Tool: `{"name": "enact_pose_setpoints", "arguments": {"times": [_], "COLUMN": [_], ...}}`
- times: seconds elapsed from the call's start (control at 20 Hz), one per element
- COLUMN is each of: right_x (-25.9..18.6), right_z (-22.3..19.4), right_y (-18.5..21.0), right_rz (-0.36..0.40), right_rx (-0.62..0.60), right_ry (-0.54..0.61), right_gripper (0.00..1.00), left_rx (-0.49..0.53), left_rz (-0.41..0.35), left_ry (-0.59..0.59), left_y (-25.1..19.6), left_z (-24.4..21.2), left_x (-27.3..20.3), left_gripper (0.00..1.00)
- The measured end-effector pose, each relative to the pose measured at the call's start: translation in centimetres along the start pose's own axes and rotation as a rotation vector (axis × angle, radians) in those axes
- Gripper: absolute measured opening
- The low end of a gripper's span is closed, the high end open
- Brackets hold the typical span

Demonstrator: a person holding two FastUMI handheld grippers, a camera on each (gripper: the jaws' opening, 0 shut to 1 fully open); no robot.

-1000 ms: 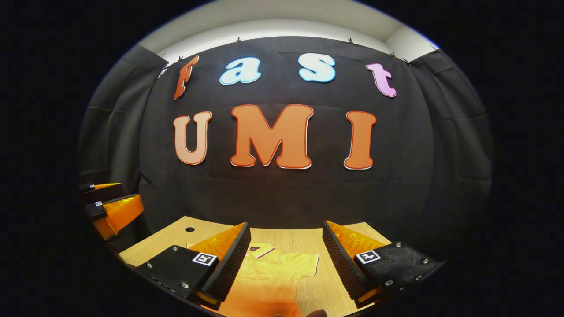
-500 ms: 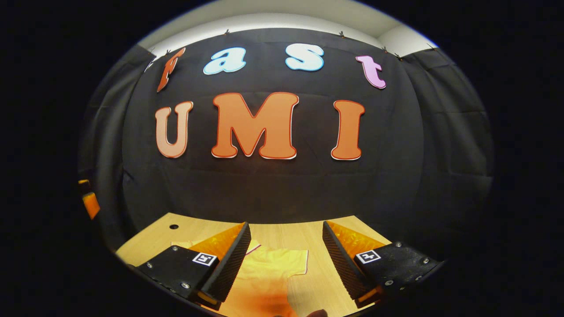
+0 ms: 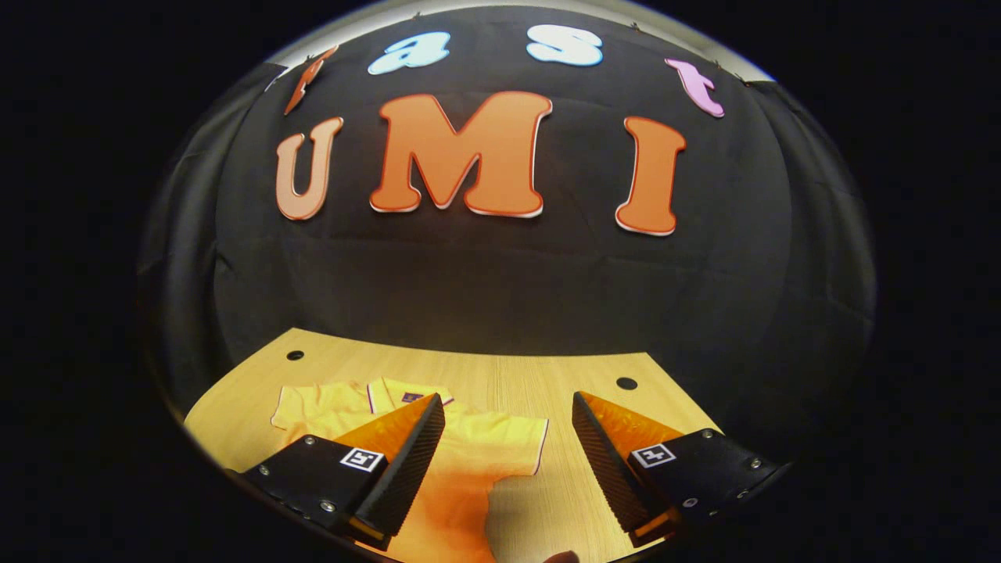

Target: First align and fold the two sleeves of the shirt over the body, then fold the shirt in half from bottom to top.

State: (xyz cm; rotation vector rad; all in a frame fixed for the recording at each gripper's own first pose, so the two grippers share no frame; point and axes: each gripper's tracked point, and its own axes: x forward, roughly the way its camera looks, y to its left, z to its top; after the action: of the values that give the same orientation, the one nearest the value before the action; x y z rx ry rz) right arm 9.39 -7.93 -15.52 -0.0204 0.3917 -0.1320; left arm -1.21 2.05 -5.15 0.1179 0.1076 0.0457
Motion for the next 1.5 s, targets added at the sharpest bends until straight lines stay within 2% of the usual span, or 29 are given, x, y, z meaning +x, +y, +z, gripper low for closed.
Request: {"name": "enact_pose_setpoints", "arguments": {"times": [0.2, 0.4, 0.75, 1.15, 1.35, 1.5], "right_x": [3.8, 6.8, 11.5, 16.2, 17.8, 18.5], "right_z": [-3.6, -7.5, -12.0, -16.1, -17.6, -18.7], "right_y": [-1.2, -2.0, -3.0, -2.3, -2.9, -2.4], "right_rz": [0.027, 0.069, 0.077, 0.085, 0.06, 0.072], "right_rx": [0.051, 0.04, 0.066, 0.162, 0.106, 0.096], "right_ry": [0.164, 0.336, 0.557, 0.779, 0.854, 0.905], "right_gripper": [0.99, 0.98, 0.95, 0.94, 0.84, 0.83], "left_rx": [-0.001, -0.016, -0.018, -0.017, -0.029, -0.043], "left_rz": [0.04, 0.081, 0.121, 0.184, 0.216, 0.234], "left_ry": [0.046, 0.107, 0.209, 0.306, 0.347, 0.376], "left_y": [-0.4, -0.8, -1.8, -1.0, -0.2, 0.0], "left_z": [-0.9, -2.7, -5.4, -8.1, -9.4, -10.4], "left_x": [0.6, 1.2, 1.2, 1.2, 1.0, 0.9], "left_gripper": [0.97, 0.98, 0.98, 0.98, 0.98, 0.98]}}
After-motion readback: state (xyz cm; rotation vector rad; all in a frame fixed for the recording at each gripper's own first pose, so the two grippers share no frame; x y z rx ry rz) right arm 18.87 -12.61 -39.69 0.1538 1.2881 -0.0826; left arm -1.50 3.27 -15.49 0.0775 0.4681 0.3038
